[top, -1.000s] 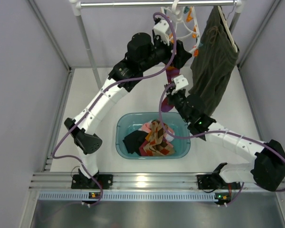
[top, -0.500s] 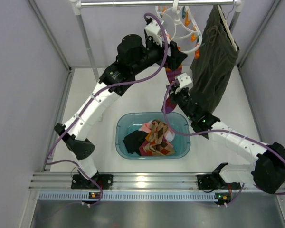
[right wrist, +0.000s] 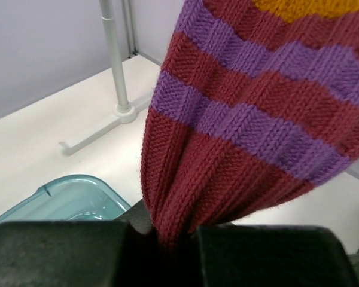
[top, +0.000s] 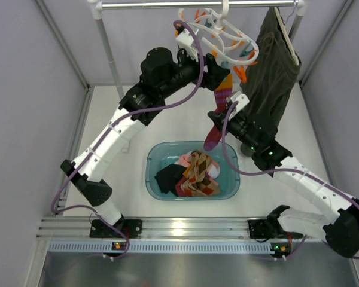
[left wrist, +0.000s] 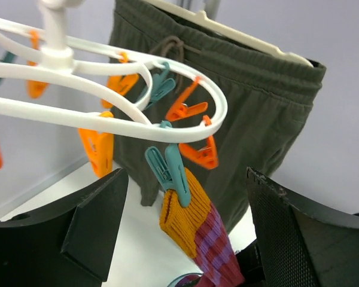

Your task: Remove the socks clipped to the hanger

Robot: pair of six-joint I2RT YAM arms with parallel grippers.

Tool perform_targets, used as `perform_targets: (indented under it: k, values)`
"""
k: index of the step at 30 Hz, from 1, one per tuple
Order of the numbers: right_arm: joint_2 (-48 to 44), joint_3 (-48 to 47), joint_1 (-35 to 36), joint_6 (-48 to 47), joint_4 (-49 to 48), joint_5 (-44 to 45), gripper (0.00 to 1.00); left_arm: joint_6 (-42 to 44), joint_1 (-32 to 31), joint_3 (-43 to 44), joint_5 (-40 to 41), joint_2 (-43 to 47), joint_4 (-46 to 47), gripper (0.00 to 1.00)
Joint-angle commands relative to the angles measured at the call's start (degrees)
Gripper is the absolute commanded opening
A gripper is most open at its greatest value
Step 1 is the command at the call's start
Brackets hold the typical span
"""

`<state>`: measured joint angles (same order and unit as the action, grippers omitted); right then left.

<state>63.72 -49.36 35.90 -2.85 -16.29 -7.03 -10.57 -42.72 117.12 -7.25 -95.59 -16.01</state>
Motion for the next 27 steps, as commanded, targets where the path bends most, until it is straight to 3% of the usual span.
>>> perform_targets:
  k: [1,8,20,24,25,27]
  values:
    - [-3.07,-1.44,-2.32,1.88,1.09,-6.85,0.00,-2.44,1.23,1.88,-5.67,-2.58,3.35,0.82]
    - [-4.22,-1.79,-4.43,1.97,2.41,-10.20,0.00,-5.16,3.08,3.37,-9.98,-5.92,5.73,0.76]
    - [-4.93,-1.88,-4.61,0.57,3.64,-15.21,0.00,-7.54,5.10,8.12,-14.55,-11.54,8.45,0.74]
    - [-4.49,-1.61,-4.61,0.13,3.99,-15.39,0.00,-6.66,5.19,9.97,-13.85,-12.60,8.54,0.60]
    - [-4.31,-1.61,-4.70,0.13,3.99,-15.39,0.00,-6.57,5.19,10.40,-13.50,-12.86,8.54,0.47]
    - [-4.31,-1.44,-4.70,-0.05,4.16,-15.47,0.00,-6.31,5.28,10.76,-13.23,-13.39,8.54,0.32]
